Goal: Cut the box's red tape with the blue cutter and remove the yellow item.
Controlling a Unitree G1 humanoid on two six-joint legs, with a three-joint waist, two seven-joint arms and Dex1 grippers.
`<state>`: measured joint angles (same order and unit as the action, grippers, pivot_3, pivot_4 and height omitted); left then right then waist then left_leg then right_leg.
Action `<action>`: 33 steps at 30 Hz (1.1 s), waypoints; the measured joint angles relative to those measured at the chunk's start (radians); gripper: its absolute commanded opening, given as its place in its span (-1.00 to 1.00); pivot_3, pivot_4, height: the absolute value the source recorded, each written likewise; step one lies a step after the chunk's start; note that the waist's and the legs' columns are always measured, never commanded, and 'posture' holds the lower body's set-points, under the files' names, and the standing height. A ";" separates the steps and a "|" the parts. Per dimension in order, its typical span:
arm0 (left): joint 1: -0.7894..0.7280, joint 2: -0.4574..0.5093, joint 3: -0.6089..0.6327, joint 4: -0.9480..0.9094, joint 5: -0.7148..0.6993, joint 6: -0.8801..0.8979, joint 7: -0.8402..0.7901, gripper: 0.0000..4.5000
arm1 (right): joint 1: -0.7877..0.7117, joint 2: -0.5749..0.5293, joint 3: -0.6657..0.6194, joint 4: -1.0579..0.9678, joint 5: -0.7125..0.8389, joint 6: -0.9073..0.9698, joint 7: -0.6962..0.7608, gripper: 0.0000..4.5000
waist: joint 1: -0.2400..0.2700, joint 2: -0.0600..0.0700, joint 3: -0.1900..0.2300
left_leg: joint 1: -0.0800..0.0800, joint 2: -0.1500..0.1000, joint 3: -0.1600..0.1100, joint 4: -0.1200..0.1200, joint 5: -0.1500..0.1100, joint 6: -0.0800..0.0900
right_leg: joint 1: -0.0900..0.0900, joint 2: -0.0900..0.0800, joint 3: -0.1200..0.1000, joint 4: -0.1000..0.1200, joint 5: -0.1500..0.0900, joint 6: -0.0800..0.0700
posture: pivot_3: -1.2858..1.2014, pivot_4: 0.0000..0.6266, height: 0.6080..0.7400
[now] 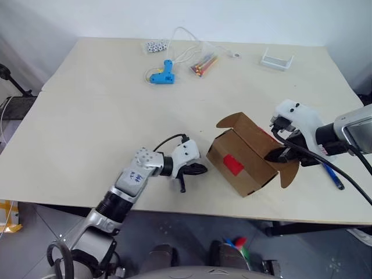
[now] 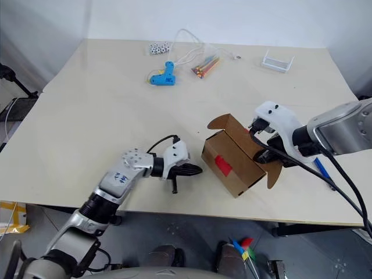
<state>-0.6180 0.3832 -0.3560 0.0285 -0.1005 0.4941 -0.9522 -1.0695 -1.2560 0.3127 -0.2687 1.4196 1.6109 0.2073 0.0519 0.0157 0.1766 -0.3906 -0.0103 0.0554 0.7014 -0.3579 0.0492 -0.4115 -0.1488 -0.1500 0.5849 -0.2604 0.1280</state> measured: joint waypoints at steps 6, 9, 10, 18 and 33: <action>-0.031 0.026 0.038 -0.103 -0.135 0.077 -0.116 -1.00 | 0.027 0.000 -0.036 0.000 0.088 0.000 -0.115 -0.99 | -0.001 -0.002 0.002 | 0.000 0.001 0.000 0.000 0.000 0.000 | 0.000 0.001 0.000 0.000 0.000 0.000 | 0.03 -0.52 1.00; -0.119 -0.032 0.112 -0.144 -0.228 0.096 -0.128 -1.00 | 0.033 0.001 -0.041 0.000 0.131 0.000 -0.167 -0.99 | 0.001 -0.002 0.002 | 0.000 0.001 0.000 0.001 0.000 0.000 | 0.002 0.000 -0.001 0.000 0.000 0.000 | 0.03 -0.52 1.00; -0.139 -0.055 0.122 -0.145 -0.246 0.095 -0.124 -1.00 | 0.033 0.001 -0.042 0.000 0.142 0.000 -0.185 -0.99 | 0.000 -0.002 0.002 | 0.000 0.000 0.000 0.001 0.000 0.000 | 0.002 0.000 -0.001 0.000 0.000 0.000 | 0.03 -0.52 1.00; -0.198 -0.185 0.009 0.044 -0.126 -0.035 -0.022 -1.00 | 0.033 0.025 -0.046 0.014 0.202 0.000 -0.291 -0.99 | 0.000 -0.003 0.002 | 0.001 0.001 0.004 0.002 0.001 0.001 | 0.002 0.001 -0.001 0.001 0.000 0.000 | 0.03 -0.52 1.00; -0.203 -0.229 -0.044 0.128 0.005 -0.141 0.069 -1.00 | 0.055 0.049 -0.058 0.135 0.255 -0.036 -0.373 -0.99 | 0.000 -0.006 0.000 | 0.002 0.001 0.003 0.002 0.001 0.002 | 0.003 0.001 0.000 0.002 0.001 0.001 | 0.03 -0.52 1.00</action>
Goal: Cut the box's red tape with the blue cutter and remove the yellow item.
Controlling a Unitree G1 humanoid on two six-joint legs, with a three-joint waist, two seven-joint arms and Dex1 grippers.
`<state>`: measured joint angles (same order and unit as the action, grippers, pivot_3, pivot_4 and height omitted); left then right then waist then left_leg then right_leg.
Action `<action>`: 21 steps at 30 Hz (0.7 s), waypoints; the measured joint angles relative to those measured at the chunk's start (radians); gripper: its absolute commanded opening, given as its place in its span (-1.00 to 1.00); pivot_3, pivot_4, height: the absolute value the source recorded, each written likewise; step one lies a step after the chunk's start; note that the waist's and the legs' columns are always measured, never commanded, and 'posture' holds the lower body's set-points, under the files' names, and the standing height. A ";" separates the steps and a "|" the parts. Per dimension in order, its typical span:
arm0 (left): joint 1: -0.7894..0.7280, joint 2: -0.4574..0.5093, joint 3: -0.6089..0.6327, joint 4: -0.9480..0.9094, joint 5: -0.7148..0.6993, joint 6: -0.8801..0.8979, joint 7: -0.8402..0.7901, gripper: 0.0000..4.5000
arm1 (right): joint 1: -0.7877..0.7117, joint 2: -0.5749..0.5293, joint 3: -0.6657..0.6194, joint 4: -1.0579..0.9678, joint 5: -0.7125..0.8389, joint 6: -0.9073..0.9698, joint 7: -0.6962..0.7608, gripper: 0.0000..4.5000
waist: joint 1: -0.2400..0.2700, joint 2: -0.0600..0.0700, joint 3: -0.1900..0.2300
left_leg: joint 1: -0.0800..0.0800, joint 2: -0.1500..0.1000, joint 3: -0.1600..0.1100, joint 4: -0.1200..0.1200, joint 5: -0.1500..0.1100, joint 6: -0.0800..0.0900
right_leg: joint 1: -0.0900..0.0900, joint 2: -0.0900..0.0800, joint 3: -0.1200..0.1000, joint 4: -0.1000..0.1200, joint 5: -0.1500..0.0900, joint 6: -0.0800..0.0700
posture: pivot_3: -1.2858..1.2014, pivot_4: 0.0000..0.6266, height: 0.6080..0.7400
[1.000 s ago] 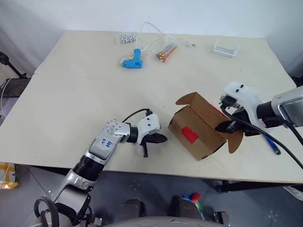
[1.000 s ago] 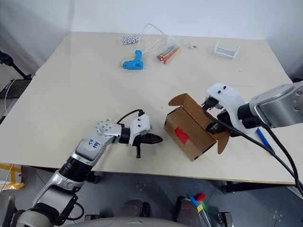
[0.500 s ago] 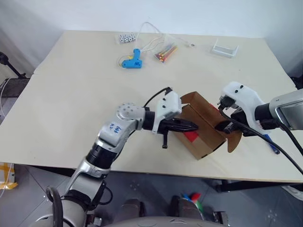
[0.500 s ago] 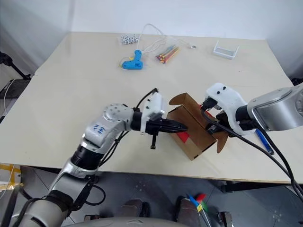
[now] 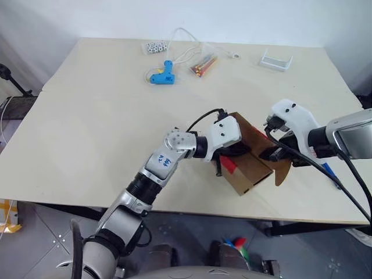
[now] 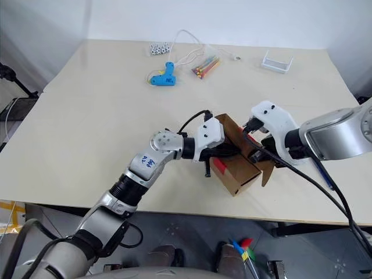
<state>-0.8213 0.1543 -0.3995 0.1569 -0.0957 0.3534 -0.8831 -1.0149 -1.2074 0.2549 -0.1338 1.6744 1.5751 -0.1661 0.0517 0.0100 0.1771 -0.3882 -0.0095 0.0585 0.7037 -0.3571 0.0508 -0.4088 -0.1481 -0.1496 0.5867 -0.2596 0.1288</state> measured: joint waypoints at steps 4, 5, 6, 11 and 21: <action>0.025 0.036 0.001 -0.056 -0.014 0.033 -0.037 -1.00 | 0.010 0.013 -0.004 0.099 -0.201 0.016 0.075 -0.99 | 0.002 -0.001 -0.001 | 0.000 0.000 0.000 0.000 0.000 0.000 | 0.000 0.000 0.001 0.000 0.000 0.000 | 0.03 -0.52 1.00; 0.029 0.047 0.002 -0.071 -0.019 0.041 -0.044 -1.00 | 0.011 0.019 0.004 0.117 -0.262 0.017 0.115 -0.99 | 0.001 -0.001 -0.001 | 0.000 0.000 0.000 0.000 0.000 0.000 | 0.000 0.000 0.001 0.000 0.000 0.000 | 0.03 -0.52 1.00; 0.031 0.053 0.005 -0.076 -0.021 0.047 -0.048 -1.00 | 0.010 0.026 0.009 0.127 -0.312 0.016 0.154 -0.99 | 0.001 -0.001 -0.001 | 0.000 0.000 0.000 0.000 0.000 0.000 | 0.000 0.000 0.001 0.000 0.000 0.000 | 0.03 -0.52 1.00; 0.056 0.079 0.018 -0.119 -0.025 0.063 -0.055 -1.00 | 0.006 0.034 0.055 0.150 -0.515 -0.014 0.355 -0.99 | 0.003 -0.001 -0.001 | 0.000 -0.001 0.001 0.002 0.000 0.001 | 0.000 0.000 0.002 0.000 0.000 0.000 | 0.03 -0.52 1.00; 0.147 0.209 0.056 -0.227 -0.085 0.142 -0.110 -1.00 | 0.006 0.039 0.096 0.174 -0.794 -0.074 0.632 -0.99 | 0.002 -0.001 -0.001 | -0.001 -0.001 0.001 0.008 0.000 0.001 | 0.000 0.000 0.005 0.002 0.000 0.000 | 0.03 -0.52 1.00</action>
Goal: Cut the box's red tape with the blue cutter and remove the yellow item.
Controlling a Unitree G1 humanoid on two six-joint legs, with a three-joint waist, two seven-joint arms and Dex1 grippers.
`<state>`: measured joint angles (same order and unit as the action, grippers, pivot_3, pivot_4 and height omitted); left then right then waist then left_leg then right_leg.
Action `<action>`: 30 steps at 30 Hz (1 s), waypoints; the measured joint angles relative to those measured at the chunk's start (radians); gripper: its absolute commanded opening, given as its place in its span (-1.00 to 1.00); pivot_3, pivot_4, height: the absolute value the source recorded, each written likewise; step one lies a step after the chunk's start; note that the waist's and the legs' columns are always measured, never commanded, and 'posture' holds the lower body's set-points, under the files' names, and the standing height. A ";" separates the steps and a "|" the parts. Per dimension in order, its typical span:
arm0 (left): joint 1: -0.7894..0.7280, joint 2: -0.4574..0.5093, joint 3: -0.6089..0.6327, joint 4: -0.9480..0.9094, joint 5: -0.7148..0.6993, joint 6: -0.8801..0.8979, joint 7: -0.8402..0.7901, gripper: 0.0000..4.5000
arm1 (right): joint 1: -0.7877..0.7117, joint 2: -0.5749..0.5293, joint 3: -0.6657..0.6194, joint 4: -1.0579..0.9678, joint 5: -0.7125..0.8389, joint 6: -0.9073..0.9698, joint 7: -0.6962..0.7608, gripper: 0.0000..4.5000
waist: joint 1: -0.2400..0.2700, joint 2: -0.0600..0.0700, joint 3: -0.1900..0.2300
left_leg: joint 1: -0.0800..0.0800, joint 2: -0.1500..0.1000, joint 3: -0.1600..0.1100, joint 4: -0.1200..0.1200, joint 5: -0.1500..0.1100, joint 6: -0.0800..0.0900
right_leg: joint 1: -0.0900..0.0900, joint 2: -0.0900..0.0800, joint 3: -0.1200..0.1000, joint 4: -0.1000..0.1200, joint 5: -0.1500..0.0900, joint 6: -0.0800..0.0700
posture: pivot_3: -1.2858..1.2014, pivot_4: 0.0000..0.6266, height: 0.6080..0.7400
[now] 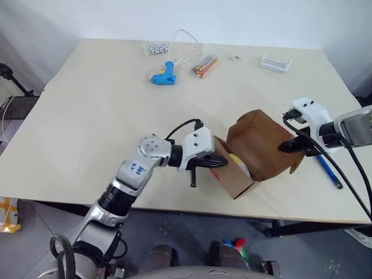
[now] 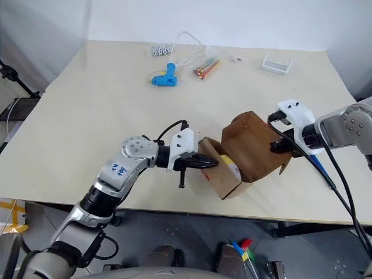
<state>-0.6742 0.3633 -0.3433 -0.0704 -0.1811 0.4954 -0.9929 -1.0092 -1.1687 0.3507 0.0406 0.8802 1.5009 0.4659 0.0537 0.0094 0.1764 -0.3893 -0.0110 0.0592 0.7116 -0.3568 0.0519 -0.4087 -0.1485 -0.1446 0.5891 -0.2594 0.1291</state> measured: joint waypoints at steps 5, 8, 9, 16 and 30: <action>0.045 0.047 -0.001 0.005 -0.001 0.060 -0.002 -1.00 | 0.025 0.017 -0.003 0.012 -0.100 -0.007 0.073 -0.99 | -0.005 0.001 0.001 | -0.001 0.000 0.000 0.000 0.000 0.000 | -0.002 0.000 0.001 0.001 0.000 0.000 | 0.03 -0.52 1.00; 0.045 0.043 0.002 -0.007 -0.009 0.078 0.011 -1.00 | 0.047 0.047 -0.011 0.008 -0.115 0.008 0.109 -0.99 | -0.007 0.001 0.001 | -0.001 0.000 0.001 0.000 0.000 0.000 | -0.002 0.000 0.000 0.002 0.000 0.000 | 0.03 -0.52 1.00; 0.045 0.042 0.004 -0.010 -0.010 0.085 0.016 -1.00 | 0.053 0.055 -0.015 0.006 -0.115 0.015 0.118 -0.99 | -0.007 0.001 0.001 | -0.001 0.000 0.001 0.000 0.000 0.000 | -0.002 0.000 0.000 0.002 0.000 0.000 | 0.03 -0.52 1.00; 0.056 0.073 0.026 -0.044 -0.033 0.112 0.015 -1.00 | 0.094 0.110 -0.084 -0.051 -0.152 0.055 0.122 -0.99 | -0.010 0.002 0.001 | -0.001 0.000 0.001 0.000 0.000 0.000 | -0.003 0.000 0.001 0.002 0.000 0.000 | 0.03 -0.52 1.00; -0.136 -0.101 0.039 -0.036 -0.147 0.066 -0.023 -1.00 | 0.099 0.121 -0.085 -0.125 -0.216 0.076 0.131 -0.99 | -0.006 0.002 0.002 | -0.001 -0.001 0.003 0.002 0.000 0.000 | -0.002 0.001 0.004 0.002 0.002 0.004 | 0.03 -0.52 1.00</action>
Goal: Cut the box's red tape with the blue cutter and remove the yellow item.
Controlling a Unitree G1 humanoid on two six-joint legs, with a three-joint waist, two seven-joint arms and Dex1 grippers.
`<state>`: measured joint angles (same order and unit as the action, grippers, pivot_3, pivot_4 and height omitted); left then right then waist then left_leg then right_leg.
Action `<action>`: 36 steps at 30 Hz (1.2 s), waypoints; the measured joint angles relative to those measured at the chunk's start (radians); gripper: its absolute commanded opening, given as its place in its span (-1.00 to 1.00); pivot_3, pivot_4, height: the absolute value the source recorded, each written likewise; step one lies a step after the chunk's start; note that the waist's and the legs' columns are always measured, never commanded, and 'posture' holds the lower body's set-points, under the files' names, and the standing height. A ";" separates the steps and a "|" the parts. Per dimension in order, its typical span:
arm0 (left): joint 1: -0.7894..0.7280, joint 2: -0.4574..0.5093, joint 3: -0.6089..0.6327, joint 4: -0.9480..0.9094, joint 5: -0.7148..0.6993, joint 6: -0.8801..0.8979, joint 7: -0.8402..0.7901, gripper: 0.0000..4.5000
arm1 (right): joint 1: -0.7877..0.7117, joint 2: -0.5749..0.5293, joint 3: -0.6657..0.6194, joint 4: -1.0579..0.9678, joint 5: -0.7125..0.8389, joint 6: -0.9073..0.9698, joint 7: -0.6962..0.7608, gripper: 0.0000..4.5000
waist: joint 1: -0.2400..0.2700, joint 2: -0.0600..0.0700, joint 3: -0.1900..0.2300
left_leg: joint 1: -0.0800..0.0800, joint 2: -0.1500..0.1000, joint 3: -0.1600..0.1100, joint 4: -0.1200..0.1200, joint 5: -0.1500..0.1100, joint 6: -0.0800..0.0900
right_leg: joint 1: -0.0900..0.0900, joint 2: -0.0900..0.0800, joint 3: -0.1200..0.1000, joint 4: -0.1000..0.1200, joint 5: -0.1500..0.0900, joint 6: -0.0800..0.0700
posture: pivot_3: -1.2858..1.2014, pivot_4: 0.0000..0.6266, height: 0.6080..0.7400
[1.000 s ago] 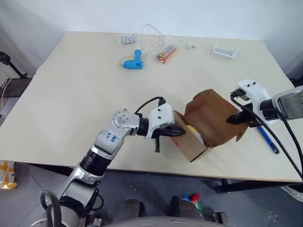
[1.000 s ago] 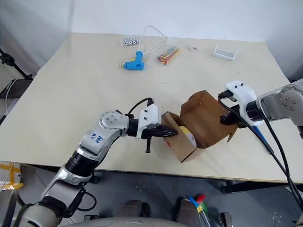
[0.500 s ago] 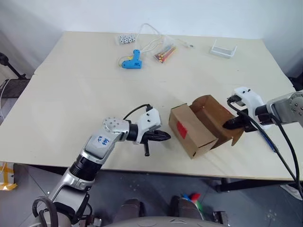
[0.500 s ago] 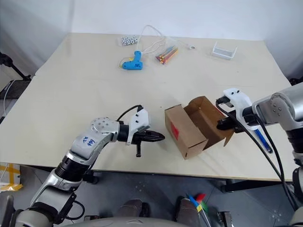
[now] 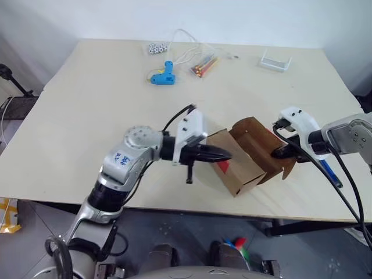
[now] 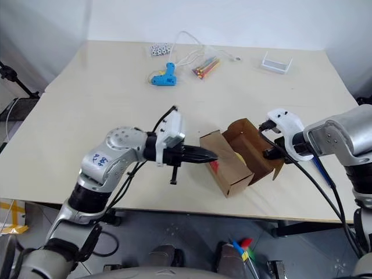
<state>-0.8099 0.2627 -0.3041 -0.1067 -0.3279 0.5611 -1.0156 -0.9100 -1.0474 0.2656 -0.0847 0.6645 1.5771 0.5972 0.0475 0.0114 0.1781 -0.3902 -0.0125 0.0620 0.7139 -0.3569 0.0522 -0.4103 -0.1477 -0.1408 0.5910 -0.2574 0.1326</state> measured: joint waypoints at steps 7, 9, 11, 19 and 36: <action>-0.009 -0.043 -0.141 0.122 0.132 -0.070 0.035 -1.00 | 0.003 0.022 -0.020 -0.008 -0.006 0.026 0.000 -0.99 | -0.007 0.000 0.000 | 0.000 0.001 0.002 0.000 0.000 0.000 | -0.002 0.001 0.002 0.001 0.000 0.000 | 0.03 -0.52 1.00; -0.010 -0.046 -0.152 0.120 0.154 -0.084 0.044 -1.00 | 0.009 0.024 -0.033 -0.008 -0.007 0.033 0.000 -0.99 | -0.010 0.000 0.000 | 0.000 0.001 0.002 0.000 0.000 0.000 | -0.001 0.001 0.002 0.001 0.000 0.000 | 0.03 -0.52 1.00; -0.010 -0.040 -0.167 0.113 0.174 -0.093 0.050 -1.00 | 0.015 0.026 -0.039 -0.008 -0.007 0.033 -0.001 -0.99 | -0.010 0.000 0.000 | 0.001 0.001 0.001 0.000 0.000 0.000 | -0.001 0.000 0.003 0.000 0.000 0.000 | 0.03 -0.52 1.00; 0.017 0.137 -0.131 0.026 0.143 -0.025 -0.048 -1.00 | 0.016 0.026 -0.046 0.054 -0.011 0.011 0.038 -0.99 | -0.025 0.001 -0.001 | 0.004 0.001 0.002 0.001 0.000 0.000 | 0.001 0.000 0.005 0.001 0.001 -0.001 | 0.03 -0.52 1.00; 0.153 0.184 -0.058 -0.004 0.114 0.147 0.038 -1.00 | 0.021 0.008 -0.030 0.078 -0.059 0.005 0.121 -0.99 | -0.023 0.001 0.000 | -0.001 -0.001 0.001 0.000 0.002 0.003 | -0.002 -0.001 0.007 0.000 0.003 0.001 | 0.03 -0.52 1.00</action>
<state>-0.6564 0.4465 -0.3621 -0.1110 -0.2144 0.7085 -0.9772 -0.8886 -1.0391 0.2359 -0.0066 0.6052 1.5817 0.7186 0.0248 0.0129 0.1777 -0.3908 -0.0140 0.0630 0.7137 -0.3553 0.0557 -0.4127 -0.1491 -0.1339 0.5908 -0.2542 0.1339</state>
